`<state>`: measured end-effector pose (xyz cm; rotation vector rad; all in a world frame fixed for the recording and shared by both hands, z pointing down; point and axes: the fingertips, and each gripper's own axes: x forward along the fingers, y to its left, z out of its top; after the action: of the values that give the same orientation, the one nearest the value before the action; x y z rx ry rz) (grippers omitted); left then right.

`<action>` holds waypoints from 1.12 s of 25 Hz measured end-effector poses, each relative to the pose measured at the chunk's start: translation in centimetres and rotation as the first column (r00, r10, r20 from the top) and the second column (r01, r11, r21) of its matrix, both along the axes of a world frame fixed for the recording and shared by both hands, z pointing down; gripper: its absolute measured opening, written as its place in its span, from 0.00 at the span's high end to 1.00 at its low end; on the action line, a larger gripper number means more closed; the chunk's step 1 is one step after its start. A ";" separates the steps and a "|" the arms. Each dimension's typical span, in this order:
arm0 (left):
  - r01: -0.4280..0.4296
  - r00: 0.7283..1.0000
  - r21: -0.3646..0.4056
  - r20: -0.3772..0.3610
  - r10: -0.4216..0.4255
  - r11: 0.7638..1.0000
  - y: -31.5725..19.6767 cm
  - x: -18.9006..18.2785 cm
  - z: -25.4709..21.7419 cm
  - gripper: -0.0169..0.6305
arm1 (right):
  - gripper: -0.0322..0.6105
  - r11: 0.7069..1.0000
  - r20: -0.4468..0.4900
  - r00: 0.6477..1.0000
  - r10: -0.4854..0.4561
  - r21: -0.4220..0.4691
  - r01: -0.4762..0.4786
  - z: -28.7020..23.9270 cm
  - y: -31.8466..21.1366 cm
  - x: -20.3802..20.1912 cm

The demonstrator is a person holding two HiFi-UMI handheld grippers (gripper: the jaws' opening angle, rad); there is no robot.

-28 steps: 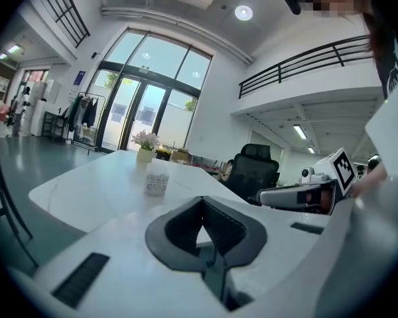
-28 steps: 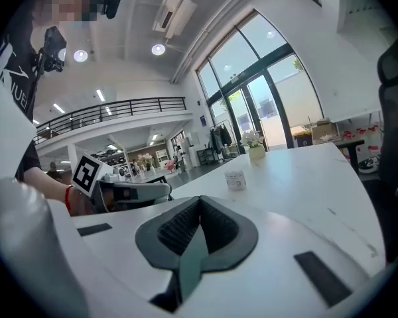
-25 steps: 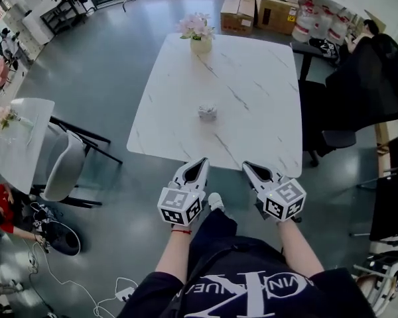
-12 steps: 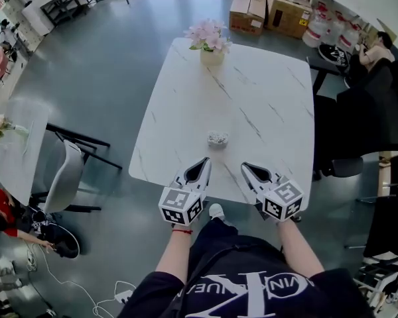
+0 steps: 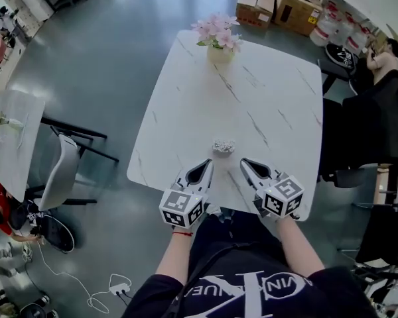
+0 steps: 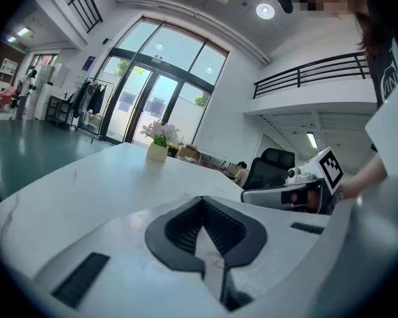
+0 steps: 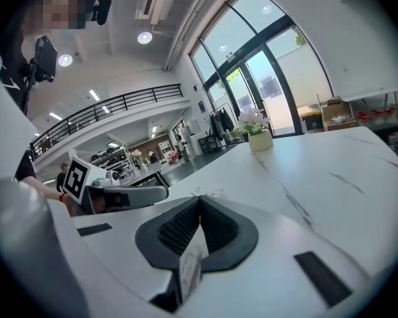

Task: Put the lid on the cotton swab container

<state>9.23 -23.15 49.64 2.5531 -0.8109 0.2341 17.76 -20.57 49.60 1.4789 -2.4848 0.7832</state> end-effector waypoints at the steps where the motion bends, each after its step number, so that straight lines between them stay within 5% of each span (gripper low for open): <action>1: 0.008 1.000 -0.006 0.002 -0.008 1.000 -0.1 -0.2 0.3 0.97 | 0.95 1.000 -0.003 1.000 -0.004 -0.005 0.004 0.2 -0.4 0.2; 20: 0.103 0.991 -0.074 0.097 -0.095 0.992 -1.6 1.2 3.4 0.97 | 0.95 0.991 -0.046 0.991 -0.126 -0.051 0.124 2.6 -10.4 5.3; 28: 0.107 0.988 -0.086 0.119 -0.097 0.990 -1.8 2.3 4.2 0.97 | 0.95 0.958 -0.026 0.964 -0.266 -0.117 0.261 4.7 -13.2 4.3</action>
<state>11.50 -24.94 53.81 2.4219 -0.9484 0.3796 22.06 -33.77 54.35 1.0859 -2.4907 0.8172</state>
